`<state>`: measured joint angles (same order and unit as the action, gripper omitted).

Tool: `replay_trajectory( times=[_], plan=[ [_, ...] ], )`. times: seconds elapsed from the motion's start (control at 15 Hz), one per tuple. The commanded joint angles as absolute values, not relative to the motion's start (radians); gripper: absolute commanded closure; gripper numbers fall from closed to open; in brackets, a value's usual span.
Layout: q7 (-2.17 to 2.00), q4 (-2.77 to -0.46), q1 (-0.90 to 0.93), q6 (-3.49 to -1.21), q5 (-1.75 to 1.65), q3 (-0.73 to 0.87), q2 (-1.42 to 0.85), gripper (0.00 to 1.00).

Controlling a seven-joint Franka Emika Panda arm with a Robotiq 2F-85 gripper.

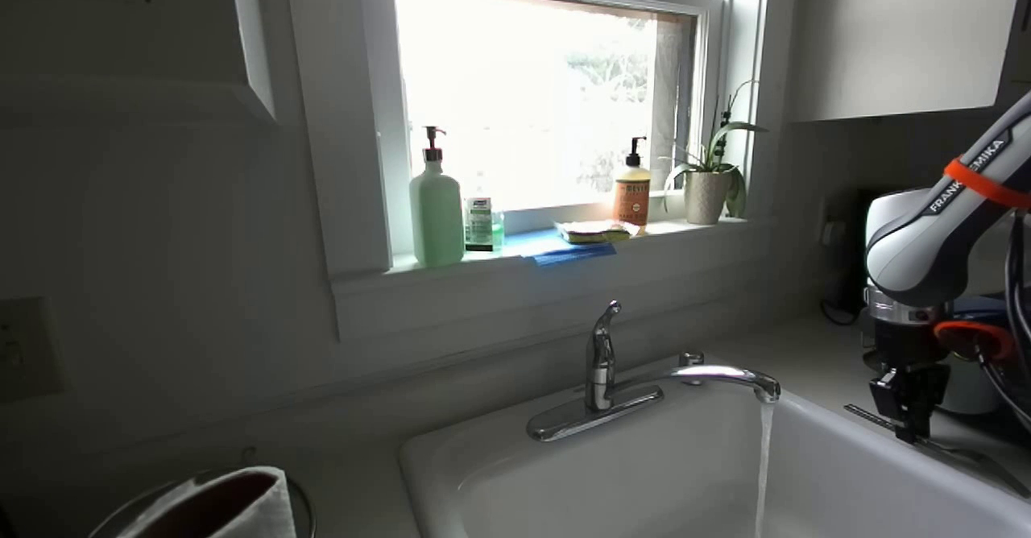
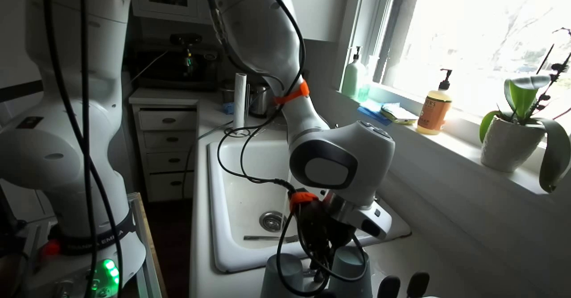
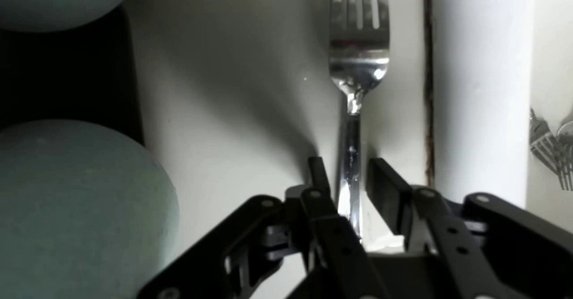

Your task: Pick up the silver fork from the kitchen counter and rinse it with running water, put the silver fork back on the kitchen counter, close the tap

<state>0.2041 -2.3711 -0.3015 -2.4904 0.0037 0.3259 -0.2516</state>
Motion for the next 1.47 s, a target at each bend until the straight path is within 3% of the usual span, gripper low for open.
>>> replay_trajectory(
  times=[0.0,1.4],
  plan=[
    [0.205,-2.353,-0.328,-2.484,0.011,0.310,-0.272,0.99],
    [0.129,-2.280,-0.285,-2.333,-0.029,0.300,-0.113,0.97]
  ],
)
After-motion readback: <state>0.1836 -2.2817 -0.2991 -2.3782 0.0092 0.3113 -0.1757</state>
